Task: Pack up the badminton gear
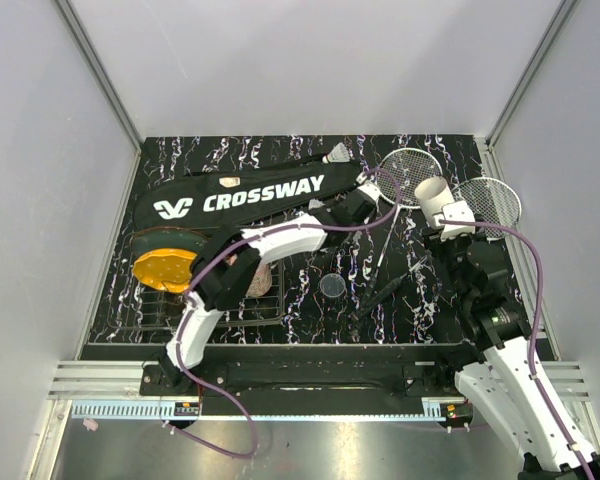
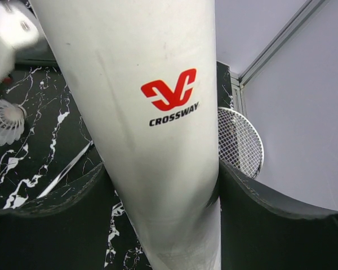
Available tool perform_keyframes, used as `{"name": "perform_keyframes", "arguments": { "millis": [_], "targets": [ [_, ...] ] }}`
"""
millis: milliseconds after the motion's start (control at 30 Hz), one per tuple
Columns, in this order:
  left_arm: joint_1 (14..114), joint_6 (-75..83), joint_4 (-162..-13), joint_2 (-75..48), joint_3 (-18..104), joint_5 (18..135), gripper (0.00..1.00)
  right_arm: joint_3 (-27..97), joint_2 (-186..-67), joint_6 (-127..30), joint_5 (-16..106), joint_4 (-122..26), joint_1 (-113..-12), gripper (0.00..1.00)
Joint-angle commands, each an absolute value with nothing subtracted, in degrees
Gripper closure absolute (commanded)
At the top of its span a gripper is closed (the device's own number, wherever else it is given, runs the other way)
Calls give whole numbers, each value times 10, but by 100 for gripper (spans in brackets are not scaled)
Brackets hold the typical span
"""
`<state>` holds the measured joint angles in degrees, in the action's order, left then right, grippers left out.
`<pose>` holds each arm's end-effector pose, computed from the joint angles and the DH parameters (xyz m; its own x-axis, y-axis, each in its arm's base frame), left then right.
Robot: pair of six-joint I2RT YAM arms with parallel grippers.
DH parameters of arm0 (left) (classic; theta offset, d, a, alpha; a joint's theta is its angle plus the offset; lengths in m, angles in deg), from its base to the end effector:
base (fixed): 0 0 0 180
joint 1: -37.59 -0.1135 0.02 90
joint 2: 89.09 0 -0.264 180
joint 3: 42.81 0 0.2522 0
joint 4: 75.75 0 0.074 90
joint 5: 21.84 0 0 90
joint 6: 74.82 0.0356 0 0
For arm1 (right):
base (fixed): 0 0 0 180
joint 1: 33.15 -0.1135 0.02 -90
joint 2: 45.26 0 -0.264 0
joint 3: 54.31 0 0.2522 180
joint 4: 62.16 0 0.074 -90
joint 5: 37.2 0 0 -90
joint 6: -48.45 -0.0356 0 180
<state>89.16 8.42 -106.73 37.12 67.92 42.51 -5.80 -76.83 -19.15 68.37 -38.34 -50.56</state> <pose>0.3179 -0.3759 0.1823 -0.5087 0.4705 -0.7210 0.4642 0.8552 0.2305 0.1401 0.0339 0.3122 -0.0927 -0.4138 -0.9056 -0.0749 0.9099 -0.4081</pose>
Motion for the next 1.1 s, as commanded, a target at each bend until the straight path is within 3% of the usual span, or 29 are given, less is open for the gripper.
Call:
{"name": "perform_keyframes", "arguments": {
  "millis": [0, 133, 267, 467, 800, 1067],
  "targets": [
    [863, 24, -1112, 197, 675, 542, 100, -64, -769, -168, 686, -425, -504, 73],
    [797, -53, -1098, 49, 593, 759, 100, -73, -766, -140, 650, -423, -504, 73],
    [728, -102, -1040, -39, 546, 1064, 100, -85, -747, -114, 558, -422, -505, 72],
    [714, -213, -936, -60, 519, 1261, 100, -99, -736, -93, 402, -428, -504, 73],
    [754, -206, -958, -7, 535, 1249, 99, -107, -735, -91, 304, -425, -505, 75],
    [765, -140, -1066, 33, 586, 1212, 100, -105, -732, -85, 279, -419, -505, 76]
  ]
}}
